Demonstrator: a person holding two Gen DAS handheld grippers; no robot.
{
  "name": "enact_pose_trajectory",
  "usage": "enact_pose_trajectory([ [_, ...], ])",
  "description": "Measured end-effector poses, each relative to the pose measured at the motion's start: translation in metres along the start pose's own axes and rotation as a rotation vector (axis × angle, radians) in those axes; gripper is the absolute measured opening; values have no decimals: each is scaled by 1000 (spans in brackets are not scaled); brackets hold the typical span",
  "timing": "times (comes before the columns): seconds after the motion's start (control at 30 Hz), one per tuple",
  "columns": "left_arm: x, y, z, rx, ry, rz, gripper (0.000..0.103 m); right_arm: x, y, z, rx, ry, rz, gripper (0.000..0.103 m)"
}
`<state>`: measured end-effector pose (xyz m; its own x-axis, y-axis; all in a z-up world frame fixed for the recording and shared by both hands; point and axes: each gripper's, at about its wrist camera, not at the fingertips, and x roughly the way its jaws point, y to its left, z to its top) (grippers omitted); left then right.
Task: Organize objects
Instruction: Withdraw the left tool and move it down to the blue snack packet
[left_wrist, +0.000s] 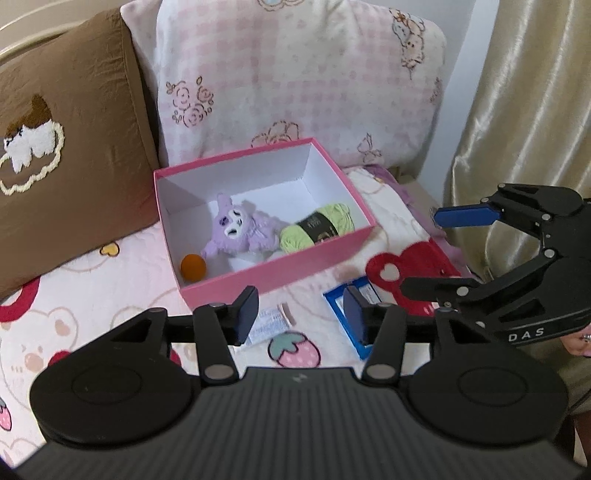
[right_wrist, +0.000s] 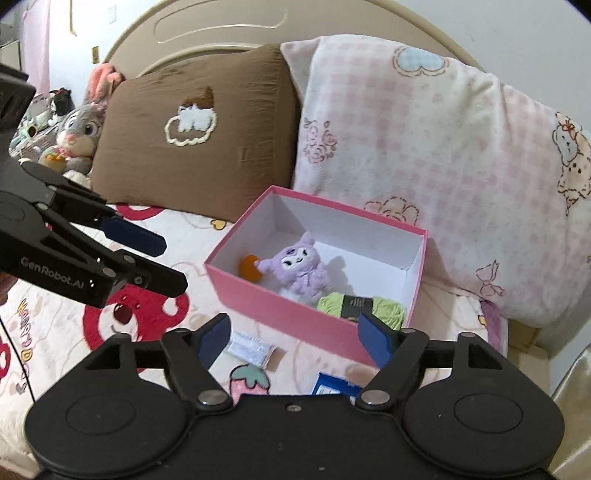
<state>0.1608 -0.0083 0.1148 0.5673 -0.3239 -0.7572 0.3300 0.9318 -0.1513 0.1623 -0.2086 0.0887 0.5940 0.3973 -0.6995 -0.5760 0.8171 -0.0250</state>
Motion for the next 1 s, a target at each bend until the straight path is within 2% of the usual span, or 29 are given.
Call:
enact_pose_trajectory([
  [0.17,-5,-9,-20,35,33,2,67,-10,8,-19,0,25,23,85],
  [0.27,-3,-15,-29,52,61,6,77,-15,12,-30,-23,31,23,90],
  [0.4,2,-19,-42,32,103,-14,79,-20,12,-46,-33,31,53,95],
  [0.63,18,-26,-66,10,176,-31,80,-16,10,-73,3,67,79,95],
  [0.8,24,-30,-72,6,192,-15,87,-14,8,-86,18,72,99,96],
  [1.0,43,-30,-82,-12,204,-8,92,1,9,-101,59,34,61,96],
])
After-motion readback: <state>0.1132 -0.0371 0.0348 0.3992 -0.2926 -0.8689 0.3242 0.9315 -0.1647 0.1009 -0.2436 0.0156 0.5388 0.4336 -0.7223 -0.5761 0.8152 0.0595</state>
